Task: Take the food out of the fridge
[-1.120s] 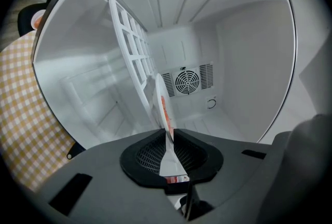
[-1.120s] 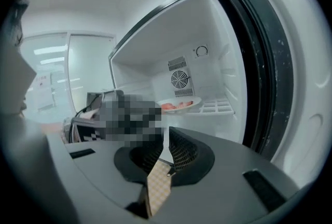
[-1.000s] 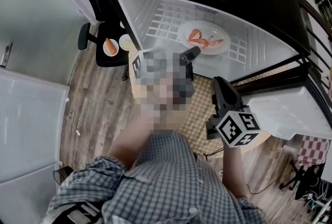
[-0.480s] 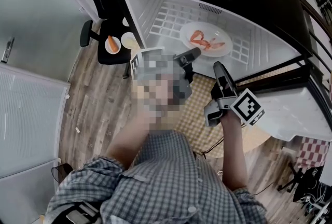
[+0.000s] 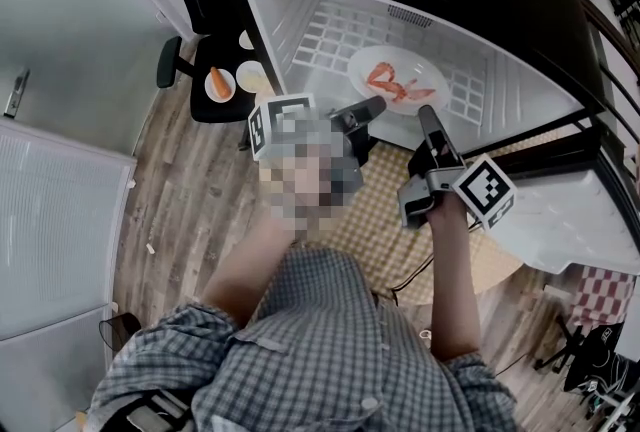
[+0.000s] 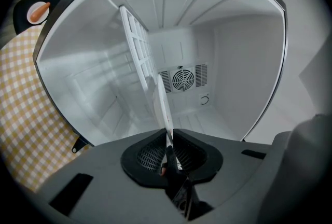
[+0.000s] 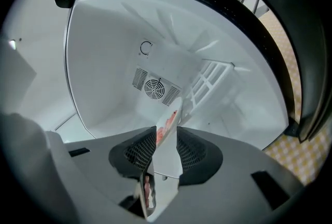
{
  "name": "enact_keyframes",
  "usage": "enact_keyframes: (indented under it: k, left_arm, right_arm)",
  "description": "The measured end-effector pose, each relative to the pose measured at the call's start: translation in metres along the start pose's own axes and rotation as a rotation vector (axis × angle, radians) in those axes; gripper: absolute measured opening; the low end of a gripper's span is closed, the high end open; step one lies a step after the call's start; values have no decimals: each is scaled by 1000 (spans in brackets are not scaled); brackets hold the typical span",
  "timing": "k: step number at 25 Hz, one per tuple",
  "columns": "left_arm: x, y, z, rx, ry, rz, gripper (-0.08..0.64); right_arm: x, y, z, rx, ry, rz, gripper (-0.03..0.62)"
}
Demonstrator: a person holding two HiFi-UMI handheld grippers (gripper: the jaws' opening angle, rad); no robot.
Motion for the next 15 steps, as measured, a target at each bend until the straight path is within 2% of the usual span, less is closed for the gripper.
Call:
enact_keyframes:
  k: [5, 15]
  left_arm:
    - [-3, 0, 1, 19, -10, 0, 44]
    - [-15, 0, 4, 61, -8, -5, 44]
  right_arm:
    - [0, 0, 0, -16, -7, -1, 67]
    - [-2, -6, 10, -38, -41, -17, 66]
Point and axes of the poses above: the fingertips, and each gripper's own axes: x forward along the fingers, y to its right, z out of its underside, the point moved 4 cm from there along -x, backward along the fingers, and after that the axes turned 7 degrees about x, right-handed, at the moved point
